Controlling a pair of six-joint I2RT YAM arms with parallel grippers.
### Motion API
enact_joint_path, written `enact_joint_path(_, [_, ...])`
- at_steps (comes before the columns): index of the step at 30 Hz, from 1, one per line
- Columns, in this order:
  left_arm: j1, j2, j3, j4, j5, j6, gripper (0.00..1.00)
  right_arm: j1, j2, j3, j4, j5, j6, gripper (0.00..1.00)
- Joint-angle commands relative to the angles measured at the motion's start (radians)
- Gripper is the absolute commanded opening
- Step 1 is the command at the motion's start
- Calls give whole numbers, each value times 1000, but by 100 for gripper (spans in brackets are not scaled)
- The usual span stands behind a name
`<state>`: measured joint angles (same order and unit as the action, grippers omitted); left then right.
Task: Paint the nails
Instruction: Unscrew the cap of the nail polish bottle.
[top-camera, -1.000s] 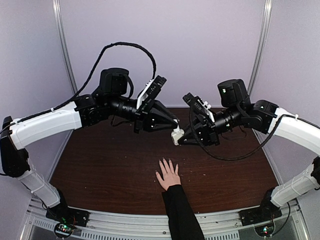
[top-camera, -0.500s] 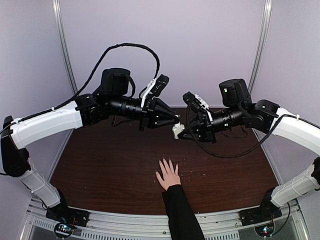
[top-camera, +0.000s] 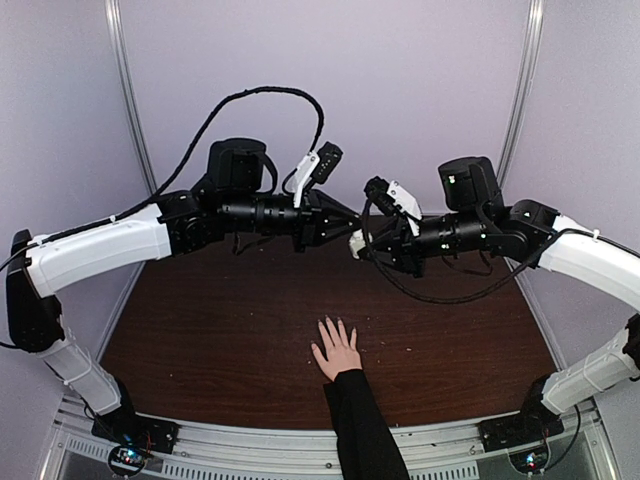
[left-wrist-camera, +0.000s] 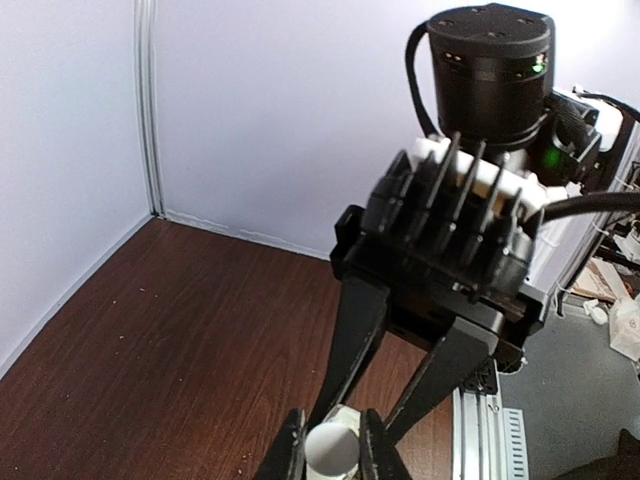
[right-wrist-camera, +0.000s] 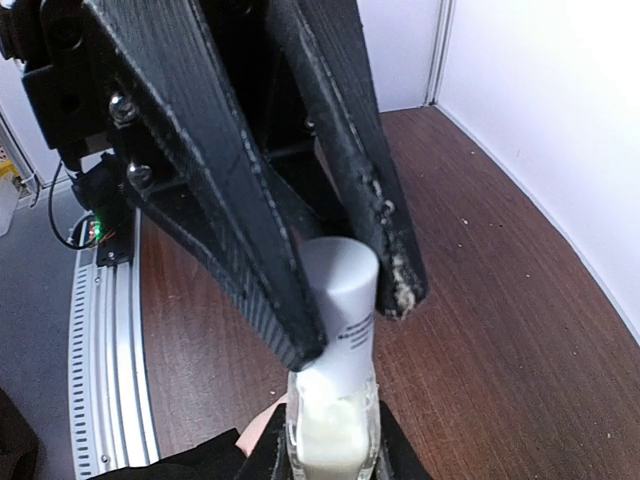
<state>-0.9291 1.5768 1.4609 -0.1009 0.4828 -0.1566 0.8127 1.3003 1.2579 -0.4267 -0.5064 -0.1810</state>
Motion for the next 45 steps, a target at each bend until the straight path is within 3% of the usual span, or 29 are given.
enact_joint_path(1, [0, 21, -2, 80, -147, -85, 0, 5, -29, 7, 60, 132, 4, 0])
enact_joint_path(11, [-64, 46, -2, 116, -513, -145, 0, 13, 5, 22, 99, 316, 35, 0])
enact_joint_path(14, [-66, 53, 18, 75, -544, -143, 0, 13, 18, 33, 81, 300, 32, 0])
enact_joint_path(15, [-66, 48, 22, 61, -547, -134, 1, 13, 18, 31, 80, 289, 32, 0])
enact_joint_path(17, [-61, 30, 27, 37, -543, -116, 16, 12, 11, 26, 77, 274, 32, 0])
enact_joint_path(25, [33, -102, -59, 61, -199, -75, 51, -5, -25, -17, 68, 183, 32, 0])
enact_joint_path(29, [50, -158, -109, 78, -31, -2, 62, -12, -41, -38, 61, 90, 32, 0])
enact_joint_path(36, [53, -175, -109, 36, 308, 131, 67, -15, -59, -33, 65, -267, 16, 0])
enact_joint_path(40, [53, -169, -122, 92, 374, 123, 66, -15, -51, -15, 64, -413, 23, 0])
enact_joint_path(45, [52, -139, -116, 146, 448, 106, 62, -10, -24, 18, 34, -488, 27, 0])
